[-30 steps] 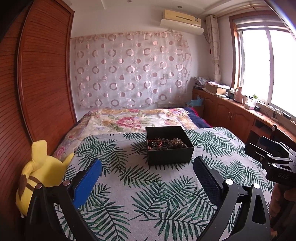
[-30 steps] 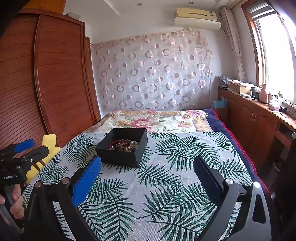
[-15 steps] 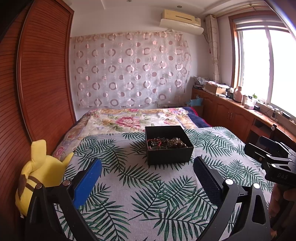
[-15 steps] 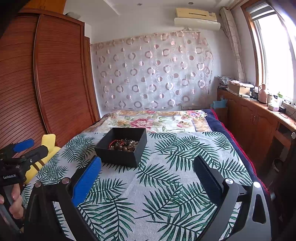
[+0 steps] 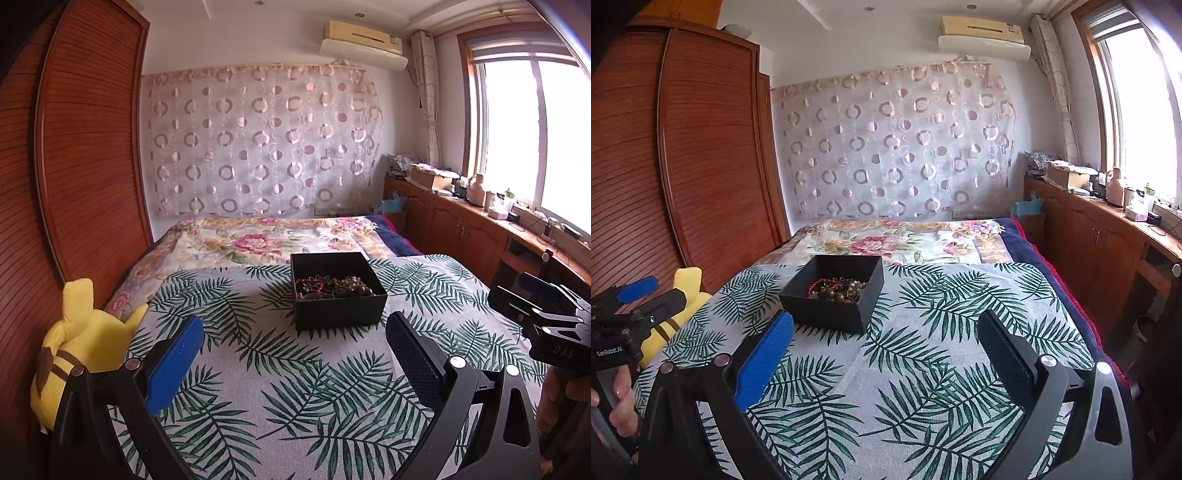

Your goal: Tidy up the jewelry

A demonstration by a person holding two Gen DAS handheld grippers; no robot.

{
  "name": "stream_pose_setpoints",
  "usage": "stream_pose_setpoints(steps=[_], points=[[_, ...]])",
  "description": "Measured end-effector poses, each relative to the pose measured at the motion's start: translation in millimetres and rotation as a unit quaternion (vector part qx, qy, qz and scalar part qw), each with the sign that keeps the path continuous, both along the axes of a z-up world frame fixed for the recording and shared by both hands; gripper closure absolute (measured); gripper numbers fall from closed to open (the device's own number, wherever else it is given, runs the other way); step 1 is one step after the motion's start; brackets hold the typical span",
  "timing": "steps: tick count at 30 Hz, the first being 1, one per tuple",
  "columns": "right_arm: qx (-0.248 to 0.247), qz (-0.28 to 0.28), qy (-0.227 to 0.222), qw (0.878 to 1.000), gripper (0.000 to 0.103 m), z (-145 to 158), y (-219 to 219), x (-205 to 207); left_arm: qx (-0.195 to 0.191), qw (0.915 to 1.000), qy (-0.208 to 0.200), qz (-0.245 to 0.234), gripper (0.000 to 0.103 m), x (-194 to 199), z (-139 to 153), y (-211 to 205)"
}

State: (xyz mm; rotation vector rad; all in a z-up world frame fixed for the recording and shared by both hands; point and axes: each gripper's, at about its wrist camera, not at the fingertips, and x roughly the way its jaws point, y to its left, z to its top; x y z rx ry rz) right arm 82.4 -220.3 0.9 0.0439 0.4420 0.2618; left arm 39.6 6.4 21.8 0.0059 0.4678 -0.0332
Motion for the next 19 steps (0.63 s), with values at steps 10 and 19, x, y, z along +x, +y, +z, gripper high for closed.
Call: stream_pose_setpoints(steps=[10, 19], points=[[0.000, 0.000, 0.000, 1.000, 0.002, -0.6, 0.3, 0.0, 0.000, 1.0000, 0.000, 0.000, 0.007, -0.1, -0.2, -0.2], [0.000, -0.001, -0.001, 1.000, 0.002, -0.8, -0.8, 0.3, 0.000, 1.0000, 0.000, -0.003, 0.007, 0.2, 0.2, -2.3]])
